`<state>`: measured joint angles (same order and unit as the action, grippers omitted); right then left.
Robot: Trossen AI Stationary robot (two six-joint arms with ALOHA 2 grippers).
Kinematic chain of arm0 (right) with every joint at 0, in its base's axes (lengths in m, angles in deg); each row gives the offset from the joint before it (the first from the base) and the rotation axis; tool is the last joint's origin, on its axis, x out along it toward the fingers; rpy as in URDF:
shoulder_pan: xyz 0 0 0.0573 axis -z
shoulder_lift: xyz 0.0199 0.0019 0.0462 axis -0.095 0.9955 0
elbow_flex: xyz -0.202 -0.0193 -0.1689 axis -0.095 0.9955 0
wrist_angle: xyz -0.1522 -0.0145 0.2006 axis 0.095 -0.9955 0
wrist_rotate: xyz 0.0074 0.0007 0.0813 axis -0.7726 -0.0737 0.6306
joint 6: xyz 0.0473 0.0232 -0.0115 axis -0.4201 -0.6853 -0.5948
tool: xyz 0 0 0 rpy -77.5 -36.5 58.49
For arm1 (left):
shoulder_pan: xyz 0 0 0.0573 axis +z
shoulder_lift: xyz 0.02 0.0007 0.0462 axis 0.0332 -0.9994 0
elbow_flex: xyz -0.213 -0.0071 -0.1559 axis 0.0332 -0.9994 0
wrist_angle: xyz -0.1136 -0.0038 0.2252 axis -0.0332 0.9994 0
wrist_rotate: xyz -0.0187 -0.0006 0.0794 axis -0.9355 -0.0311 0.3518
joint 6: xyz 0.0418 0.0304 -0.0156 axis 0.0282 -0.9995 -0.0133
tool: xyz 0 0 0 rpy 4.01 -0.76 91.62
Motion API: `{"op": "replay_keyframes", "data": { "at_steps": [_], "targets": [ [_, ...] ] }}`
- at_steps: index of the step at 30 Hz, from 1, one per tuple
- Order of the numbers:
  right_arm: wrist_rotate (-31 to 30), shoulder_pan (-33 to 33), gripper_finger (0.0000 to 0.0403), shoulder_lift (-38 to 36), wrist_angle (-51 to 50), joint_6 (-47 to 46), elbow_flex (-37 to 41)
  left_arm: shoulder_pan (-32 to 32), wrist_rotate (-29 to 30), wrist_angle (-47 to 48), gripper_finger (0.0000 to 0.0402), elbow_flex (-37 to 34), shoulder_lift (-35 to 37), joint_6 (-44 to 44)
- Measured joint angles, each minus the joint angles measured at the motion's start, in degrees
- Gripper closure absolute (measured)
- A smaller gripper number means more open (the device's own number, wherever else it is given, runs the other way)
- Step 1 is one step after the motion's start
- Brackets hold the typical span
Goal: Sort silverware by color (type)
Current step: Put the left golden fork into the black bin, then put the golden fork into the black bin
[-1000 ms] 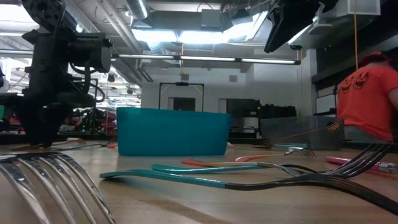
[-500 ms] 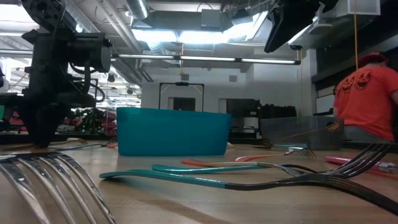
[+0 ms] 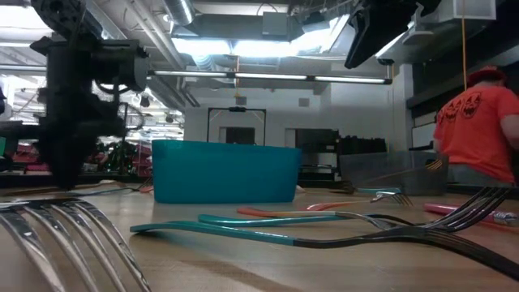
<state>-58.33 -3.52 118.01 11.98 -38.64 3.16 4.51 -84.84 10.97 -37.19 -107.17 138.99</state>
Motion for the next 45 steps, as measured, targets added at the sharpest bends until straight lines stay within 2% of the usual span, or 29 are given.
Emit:
{"op": "replay_keyframes", "data": {
  "at_steps": [7,20,30,39,45],
  "targets": [
    [0.0,0.0,0.0306,0.0,0.0,0.0,0.0,-0.2,3.3,0.0,0.0363,2.7,0.1,-1.9],
    [0.0,0.0,0.0306,0.0,0.0,0.0,0.0,0.0,2.8,1.2,0.0363,3.2,0.1,-2.0],
    [0.0,0.0,0.0306,0.0,0.0,0.0,0.0,0.0,0.9,1.2,0.0363,3.2,0.1,-10.4],
    [0.0,0.0,0.0306,0.0,0.0,0.0,0.0,0.0,1.0,1.2,0.0362,3.2,-0.6,-12.2],
    [0.0,0.0,0.0306,0.0,0.0,0.0,0.0,0.0,4.2,1.2,0.0362,3.2,-0.7,-12.2]
  ]
}}
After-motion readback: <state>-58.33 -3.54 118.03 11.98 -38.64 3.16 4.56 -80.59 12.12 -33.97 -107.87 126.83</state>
